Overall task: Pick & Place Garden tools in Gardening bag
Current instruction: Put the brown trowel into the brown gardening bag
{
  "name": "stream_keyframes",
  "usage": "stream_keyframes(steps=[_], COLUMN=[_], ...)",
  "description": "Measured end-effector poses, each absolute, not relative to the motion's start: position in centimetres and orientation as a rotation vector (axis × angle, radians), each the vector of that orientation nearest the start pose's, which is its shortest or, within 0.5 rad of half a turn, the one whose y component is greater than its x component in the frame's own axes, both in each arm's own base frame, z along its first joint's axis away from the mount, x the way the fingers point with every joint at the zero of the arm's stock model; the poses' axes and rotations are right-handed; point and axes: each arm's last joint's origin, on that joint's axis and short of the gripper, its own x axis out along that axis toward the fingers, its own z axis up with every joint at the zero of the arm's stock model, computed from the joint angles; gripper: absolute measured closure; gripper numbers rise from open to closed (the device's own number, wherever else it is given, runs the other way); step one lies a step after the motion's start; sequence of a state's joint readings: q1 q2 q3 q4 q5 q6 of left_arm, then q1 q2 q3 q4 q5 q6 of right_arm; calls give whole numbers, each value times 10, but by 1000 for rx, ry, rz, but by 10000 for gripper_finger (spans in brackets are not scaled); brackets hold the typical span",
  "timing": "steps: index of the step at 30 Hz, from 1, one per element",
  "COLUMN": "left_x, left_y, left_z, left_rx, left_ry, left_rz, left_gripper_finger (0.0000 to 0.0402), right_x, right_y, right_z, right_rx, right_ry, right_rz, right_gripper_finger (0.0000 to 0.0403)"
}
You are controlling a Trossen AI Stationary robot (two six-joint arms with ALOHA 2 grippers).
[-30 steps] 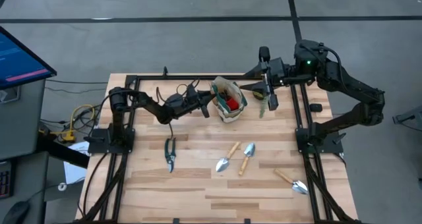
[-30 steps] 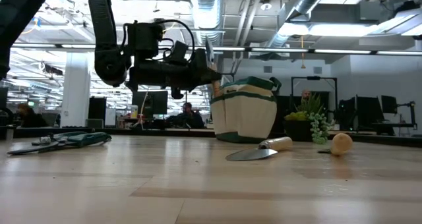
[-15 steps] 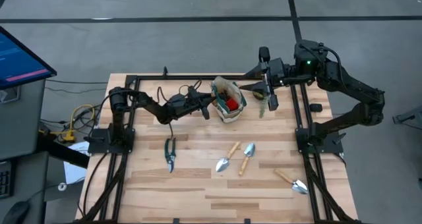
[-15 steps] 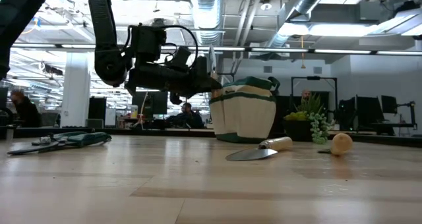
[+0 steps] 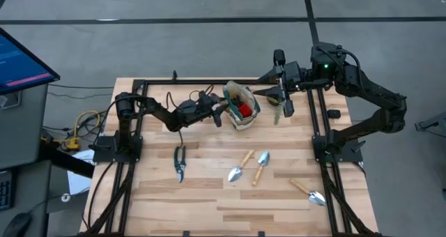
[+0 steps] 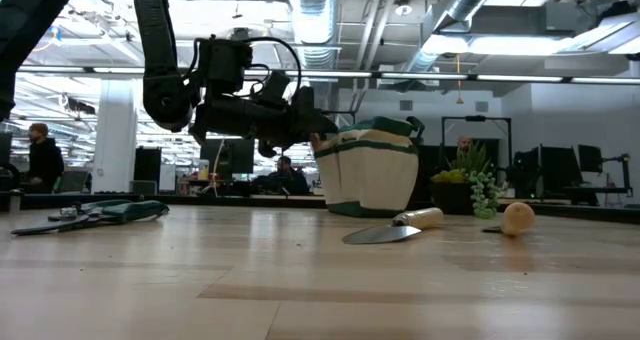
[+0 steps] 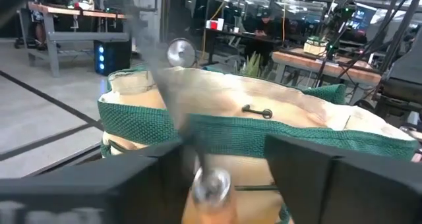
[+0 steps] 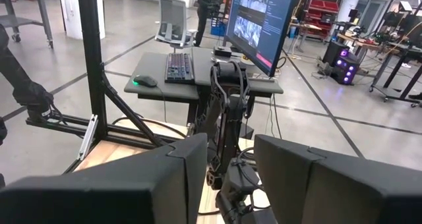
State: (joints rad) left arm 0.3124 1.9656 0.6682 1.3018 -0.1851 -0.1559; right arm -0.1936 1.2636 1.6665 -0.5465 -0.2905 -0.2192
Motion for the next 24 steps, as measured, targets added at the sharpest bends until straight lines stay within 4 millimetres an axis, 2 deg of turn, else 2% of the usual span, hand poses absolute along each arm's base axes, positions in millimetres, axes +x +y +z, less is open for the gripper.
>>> stream_keyframes(steps=[6, 10, 17, 20, 24], left_x=[324, 320, 301, 295, 287], left_y=[109, 107, 103, 102, 99], left_z=[128, 141, 166, 176, 193], left_rx=[-129, -100, -38, -26, -25], left_ry=[-35, -43, 191, 229, 224], left_rz=[451, 444, 488, 495, 498], left_gripper_finger=[154, 126, 108, 108, 108], right_x=[234, 234, 234, 233, 229], right_y=[-37, -37, -38, -40, -46], right_z=[492, 491, 490, 487, 474], right_rx=[-180, -176, -175, -178, -159], right_ry=[139, 149, 155, 194, 360], right_rz=[113, 114, 109, 23, -191], right_gripper_finger=[284, 284, 284, 284, 284])
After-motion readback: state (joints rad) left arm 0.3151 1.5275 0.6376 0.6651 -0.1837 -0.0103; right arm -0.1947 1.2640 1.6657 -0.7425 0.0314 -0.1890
